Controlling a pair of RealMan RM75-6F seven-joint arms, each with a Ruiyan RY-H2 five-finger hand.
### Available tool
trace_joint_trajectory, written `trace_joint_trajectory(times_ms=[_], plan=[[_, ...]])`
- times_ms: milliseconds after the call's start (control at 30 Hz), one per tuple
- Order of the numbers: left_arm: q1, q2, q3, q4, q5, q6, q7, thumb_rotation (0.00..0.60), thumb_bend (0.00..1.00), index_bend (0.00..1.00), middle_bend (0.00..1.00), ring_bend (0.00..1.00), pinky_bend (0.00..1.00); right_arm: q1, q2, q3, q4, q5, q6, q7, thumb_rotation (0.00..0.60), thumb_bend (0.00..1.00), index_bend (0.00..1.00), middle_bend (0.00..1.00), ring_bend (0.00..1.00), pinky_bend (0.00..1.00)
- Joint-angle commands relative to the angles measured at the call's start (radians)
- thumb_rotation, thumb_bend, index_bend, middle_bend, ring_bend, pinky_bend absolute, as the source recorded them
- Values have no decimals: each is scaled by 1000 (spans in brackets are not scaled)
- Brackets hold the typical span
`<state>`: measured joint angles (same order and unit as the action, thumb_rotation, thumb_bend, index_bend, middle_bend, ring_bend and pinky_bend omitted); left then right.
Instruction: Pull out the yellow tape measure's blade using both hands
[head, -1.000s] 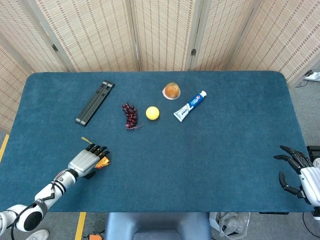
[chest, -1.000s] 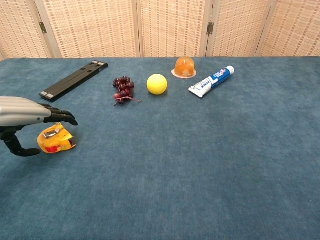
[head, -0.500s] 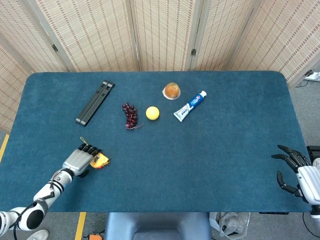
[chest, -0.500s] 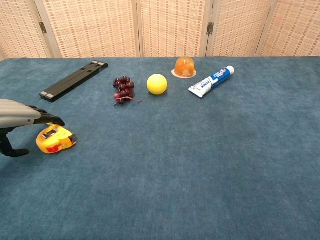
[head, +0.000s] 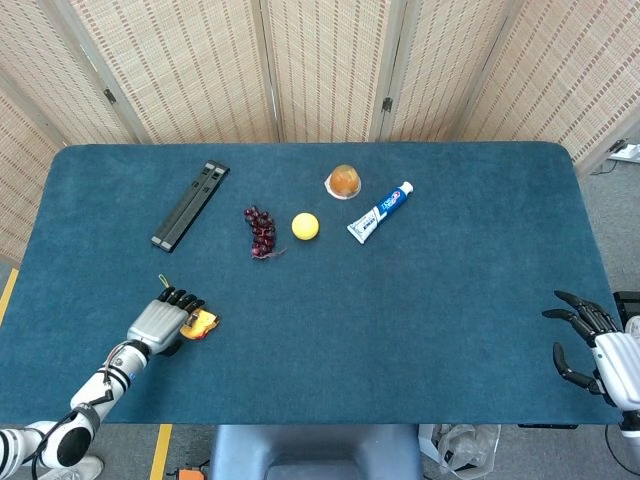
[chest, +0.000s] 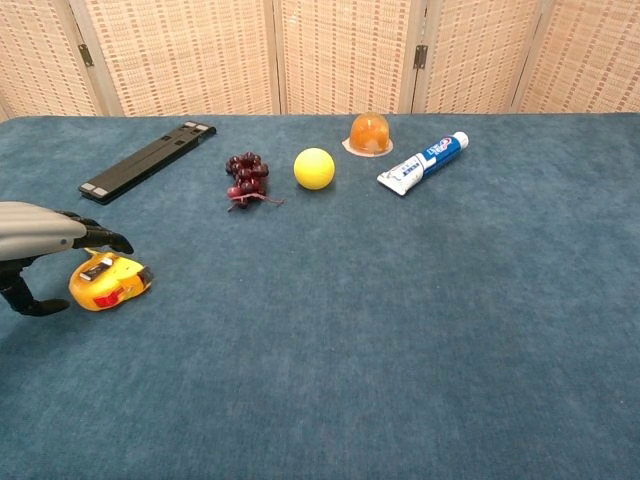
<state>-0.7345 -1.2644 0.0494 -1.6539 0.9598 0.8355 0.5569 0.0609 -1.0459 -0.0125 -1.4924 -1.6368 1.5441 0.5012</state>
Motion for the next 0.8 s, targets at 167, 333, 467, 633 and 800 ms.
trace_joint_trajectory(times_ms=[167, 333, 467, 633, 800], plan=[[1, -35, 3, 39, 22, 21, 8, 600, 434, 120, 134, 82, 31, -4, 1, -1, 1, 3, 2, 2, 600, 606, 266, 137, 144, 116], [0, -42, 2, 54, 6, 19, 9, 600, 434, 121, 134, 82, 31, -1, 2, 0, -2, 4, -2, -1, 600, 606, 266, 138, 145, 116], [2, -47, 1, 60, 6, 21, 0, 600, 434, 147, 140, 90, 31, 1, 2, 1, -4, 6, -6, -3, 600, 606, 266, 137, 145, 116], [9, -70, -4, 82, 21, 38, -9, 600, 434, 224, 195, 135, 51, 2, 3, 1, -7, 8, -10, -6, 600, 607, 266, 137, 143, 116], [17, -94, -11, 109, 46, 59, -22, 600, 434, 337, 259, 185, 52, 2, 5, 2, -11, 7, -11, -9, 600, 606, 266, 137, 143, 116]])
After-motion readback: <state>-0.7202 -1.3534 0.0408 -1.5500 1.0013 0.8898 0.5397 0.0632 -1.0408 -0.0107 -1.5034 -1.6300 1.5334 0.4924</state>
